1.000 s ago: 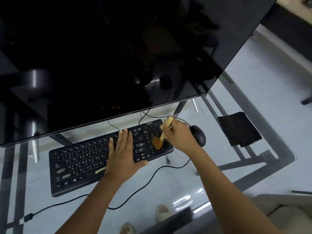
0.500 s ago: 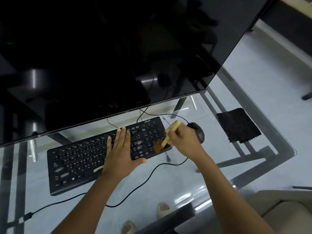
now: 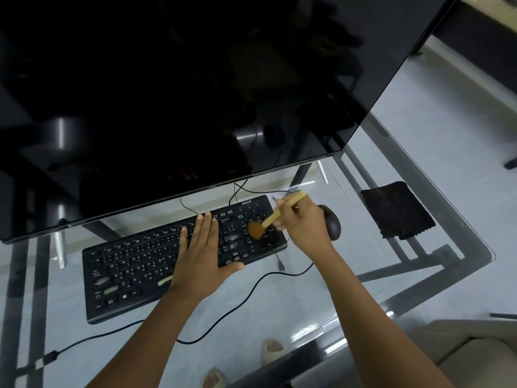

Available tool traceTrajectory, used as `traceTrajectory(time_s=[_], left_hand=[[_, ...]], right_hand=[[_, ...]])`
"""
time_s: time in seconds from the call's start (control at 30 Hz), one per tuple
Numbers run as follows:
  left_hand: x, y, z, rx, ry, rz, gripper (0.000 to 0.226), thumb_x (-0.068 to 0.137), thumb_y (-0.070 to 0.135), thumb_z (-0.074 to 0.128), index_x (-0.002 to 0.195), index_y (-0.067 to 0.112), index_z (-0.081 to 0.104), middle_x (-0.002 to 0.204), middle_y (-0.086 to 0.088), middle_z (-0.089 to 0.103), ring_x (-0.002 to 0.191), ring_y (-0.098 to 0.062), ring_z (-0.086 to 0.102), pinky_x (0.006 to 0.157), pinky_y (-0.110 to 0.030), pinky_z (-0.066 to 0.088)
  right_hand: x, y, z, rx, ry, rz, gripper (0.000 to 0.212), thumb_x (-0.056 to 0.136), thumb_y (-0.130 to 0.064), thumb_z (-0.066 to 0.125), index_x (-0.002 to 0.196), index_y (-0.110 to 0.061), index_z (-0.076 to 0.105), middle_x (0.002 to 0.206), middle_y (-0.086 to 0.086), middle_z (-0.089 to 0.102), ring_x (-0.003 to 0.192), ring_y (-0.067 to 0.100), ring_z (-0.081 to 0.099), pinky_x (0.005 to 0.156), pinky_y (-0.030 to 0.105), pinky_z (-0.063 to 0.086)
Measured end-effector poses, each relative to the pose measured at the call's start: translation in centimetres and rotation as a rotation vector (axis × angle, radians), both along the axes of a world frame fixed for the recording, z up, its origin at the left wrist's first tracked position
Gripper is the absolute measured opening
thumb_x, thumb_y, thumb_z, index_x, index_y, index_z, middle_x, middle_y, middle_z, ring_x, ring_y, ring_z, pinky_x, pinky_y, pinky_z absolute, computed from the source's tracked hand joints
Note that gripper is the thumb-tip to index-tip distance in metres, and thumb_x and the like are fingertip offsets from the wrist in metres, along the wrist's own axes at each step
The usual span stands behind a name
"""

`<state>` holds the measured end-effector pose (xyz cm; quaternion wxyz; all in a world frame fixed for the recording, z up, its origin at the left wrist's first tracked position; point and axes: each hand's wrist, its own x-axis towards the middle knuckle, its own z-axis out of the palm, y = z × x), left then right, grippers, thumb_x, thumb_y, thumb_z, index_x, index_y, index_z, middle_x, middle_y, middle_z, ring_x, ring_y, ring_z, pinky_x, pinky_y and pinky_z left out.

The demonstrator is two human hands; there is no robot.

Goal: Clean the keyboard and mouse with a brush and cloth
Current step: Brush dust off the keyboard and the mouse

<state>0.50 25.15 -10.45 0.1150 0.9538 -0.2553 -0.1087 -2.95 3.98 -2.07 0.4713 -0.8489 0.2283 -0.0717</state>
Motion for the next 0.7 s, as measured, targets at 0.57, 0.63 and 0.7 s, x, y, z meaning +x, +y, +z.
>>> traceTrajectory(time_s=[0.57, 0.63, 0.7], left_hand=[[-0.1, 0.0, 0.1, 0.006, -0.028, 0.004, 0.116, 0.067, 0.087, 0.013, 0.153, 0.01, -0.001, 0.156, 0.0, -0.021, 0.144, -0.015, -0.023, 0.113, -0.043, -0.022], [-0.1, 0.1, 0.0, -0.002, -0.036, 0.003, 0.116, 0.067, 0.087, 0.014, 0.153, 0.009, 0.002, 0.159, -0.003, -0.013, 0.145, -0.016, -0.019, 0.115, -0.045, -0.019], [-0.1, 0.1, 0.0, 0.002, -0.044, 0.004, 0.116, 0.068, 0.087, 0.015, 0.153, 0.008, 0.007, 0.16, -0.005, -0.008, 0.146, -0.017, -0.016, 0.114, -0.046, -0.021]], right_hand=[[3.7, 1.7, -0.7, -0.036, 0.039, 0.082, 0.018, 0.098, -0.025, 0.055, 0.093, -0.007, 0.057, 0.071, 0.0, 0.068, 0.063, 0.011, 0.067, 0.064, 0.03, 0.059], [3.8, 1.9, -1.2, -0.17, 0.067, 0.082, 0.016, 0.098, -0.027, 0.054, 0.091, -0.012, 0.055, 0.074, 0.0, 0.063, 0.061, 0.013, 0.061, 0.058, 0.024, 0.052], [3.7, 1.8, -0.8, -0.252, -0.055, -0.029, 0.012, 0.099, -0.021, 0.052, 0.092, -0.011, 0.055, 0.078, -0.006, 0.059, 0.065, 0.004, 0.057, 0.057, 0.009, 0.041]])
